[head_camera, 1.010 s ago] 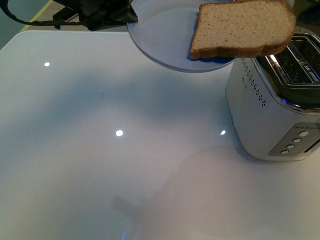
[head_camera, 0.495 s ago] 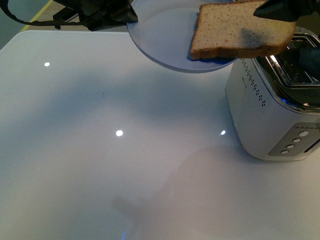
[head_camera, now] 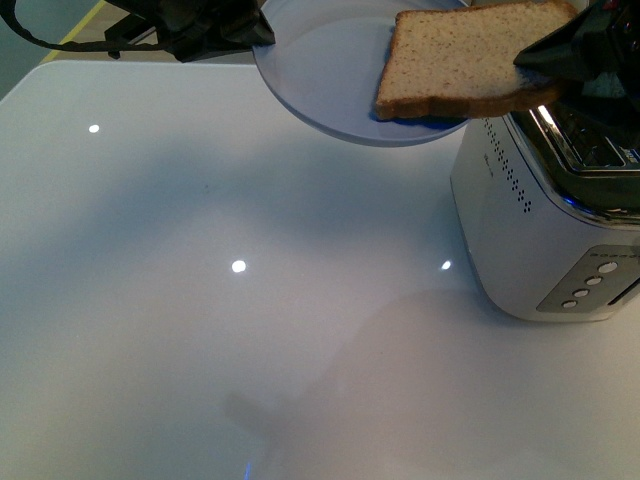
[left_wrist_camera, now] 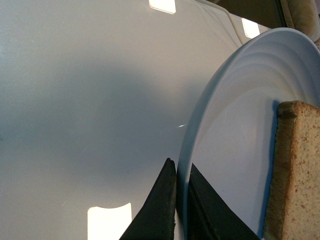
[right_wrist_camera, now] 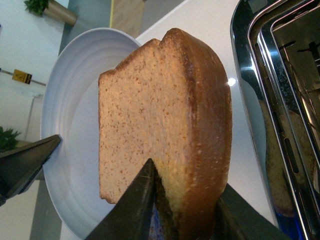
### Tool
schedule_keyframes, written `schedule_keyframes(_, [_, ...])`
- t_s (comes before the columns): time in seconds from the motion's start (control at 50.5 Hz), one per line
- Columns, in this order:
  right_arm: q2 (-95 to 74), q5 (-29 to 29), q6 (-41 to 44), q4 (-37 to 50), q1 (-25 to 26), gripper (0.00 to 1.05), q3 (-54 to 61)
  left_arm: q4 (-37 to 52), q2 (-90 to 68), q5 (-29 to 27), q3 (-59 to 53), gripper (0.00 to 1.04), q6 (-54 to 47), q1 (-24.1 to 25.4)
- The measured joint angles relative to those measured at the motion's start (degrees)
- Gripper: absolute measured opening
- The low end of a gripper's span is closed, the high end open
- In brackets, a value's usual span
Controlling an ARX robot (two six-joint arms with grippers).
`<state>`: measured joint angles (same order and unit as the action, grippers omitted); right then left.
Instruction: Left arm holds plate, right arm toasts bread
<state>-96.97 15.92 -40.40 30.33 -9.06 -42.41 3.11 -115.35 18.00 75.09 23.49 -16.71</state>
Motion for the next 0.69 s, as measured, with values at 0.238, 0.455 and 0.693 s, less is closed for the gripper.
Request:
schedule_keyframes(0.238, [0.3, 0.2, -0.3, 0.1, 0.2, 0.03, -0.1, 0.0, 0.0, 0.0, 0.0, 0.03, 0.0, 0.0])
schedule_keyframes(0.455, [6.3, 2.0, -0.5, 0.3, 2.8, 0.03, -0.1, 0.0, 0.0, 0.1, 0.0, 0.03, 0.3, 0.0])
schedule_keyframes(0.693, [13.4, -0.6, 2.8, -4.2, 5.2, 0.03, -2.8, 0.0, 0.0, 0.2, 0.0, 0.03, 0.4, 0.0])
